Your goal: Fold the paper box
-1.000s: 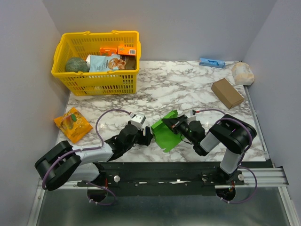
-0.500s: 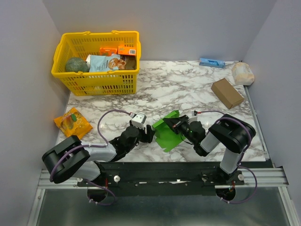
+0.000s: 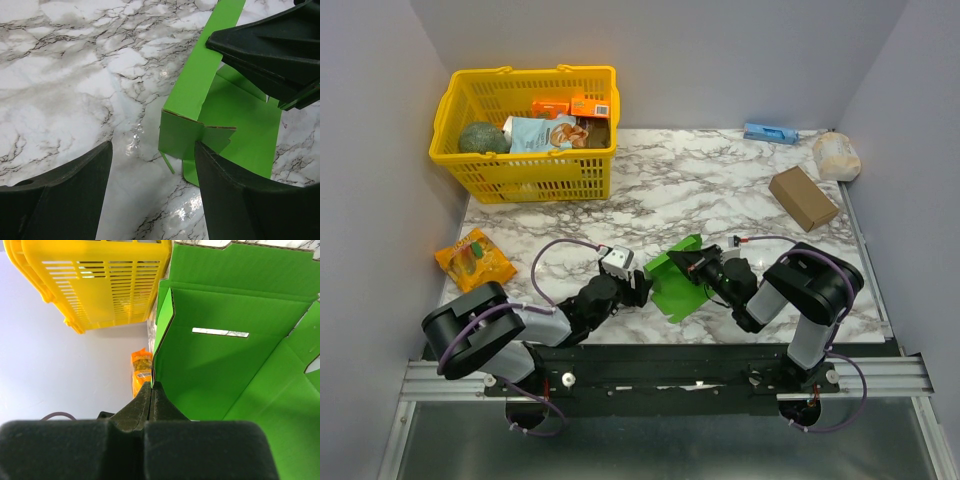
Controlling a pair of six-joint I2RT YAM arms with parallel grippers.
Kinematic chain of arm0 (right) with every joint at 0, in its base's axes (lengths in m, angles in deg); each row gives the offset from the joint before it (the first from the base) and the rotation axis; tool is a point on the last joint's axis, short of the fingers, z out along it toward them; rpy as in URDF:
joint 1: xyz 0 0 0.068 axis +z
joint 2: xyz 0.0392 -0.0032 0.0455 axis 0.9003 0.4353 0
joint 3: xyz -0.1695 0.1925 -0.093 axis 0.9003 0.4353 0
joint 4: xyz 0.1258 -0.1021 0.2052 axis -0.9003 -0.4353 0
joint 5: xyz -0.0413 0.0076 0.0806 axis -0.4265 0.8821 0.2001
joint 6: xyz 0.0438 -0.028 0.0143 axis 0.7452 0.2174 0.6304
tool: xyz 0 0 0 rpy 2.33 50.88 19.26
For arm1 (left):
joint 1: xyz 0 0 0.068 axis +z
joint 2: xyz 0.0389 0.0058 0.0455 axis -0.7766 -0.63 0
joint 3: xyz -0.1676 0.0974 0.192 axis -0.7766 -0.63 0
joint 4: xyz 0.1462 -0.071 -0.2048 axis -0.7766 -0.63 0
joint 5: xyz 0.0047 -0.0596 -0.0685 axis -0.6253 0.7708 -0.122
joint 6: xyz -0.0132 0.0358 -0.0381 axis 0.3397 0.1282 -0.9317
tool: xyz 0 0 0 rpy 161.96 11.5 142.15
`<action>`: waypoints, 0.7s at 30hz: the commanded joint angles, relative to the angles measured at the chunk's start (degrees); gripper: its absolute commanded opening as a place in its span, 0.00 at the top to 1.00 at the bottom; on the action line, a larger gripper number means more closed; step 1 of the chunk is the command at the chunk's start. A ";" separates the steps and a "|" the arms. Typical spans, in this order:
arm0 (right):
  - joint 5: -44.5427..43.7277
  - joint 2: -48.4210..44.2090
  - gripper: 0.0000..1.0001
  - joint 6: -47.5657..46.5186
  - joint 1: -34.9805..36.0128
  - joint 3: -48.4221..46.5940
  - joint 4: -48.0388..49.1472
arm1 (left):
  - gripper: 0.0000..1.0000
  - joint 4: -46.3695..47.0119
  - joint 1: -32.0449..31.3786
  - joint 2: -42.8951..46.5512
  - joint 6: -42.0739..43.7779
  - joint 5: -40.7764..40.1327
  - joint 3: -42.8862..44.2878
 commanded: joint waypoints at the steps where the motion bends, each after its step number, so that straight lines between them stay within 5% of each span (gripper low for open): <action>1: -0.80 1.52 0.99 -1.40 0.25 1.47 5.77 | 0.27 6.00 -0.50 -1.62 0.51 -3.14 -0.58; 21: -0.62 1.17 0.99 -1.31 0.25 1.64 5.77 | 0.27 13.74 -0.50 -6.90 -0.63 -4.64 -0.40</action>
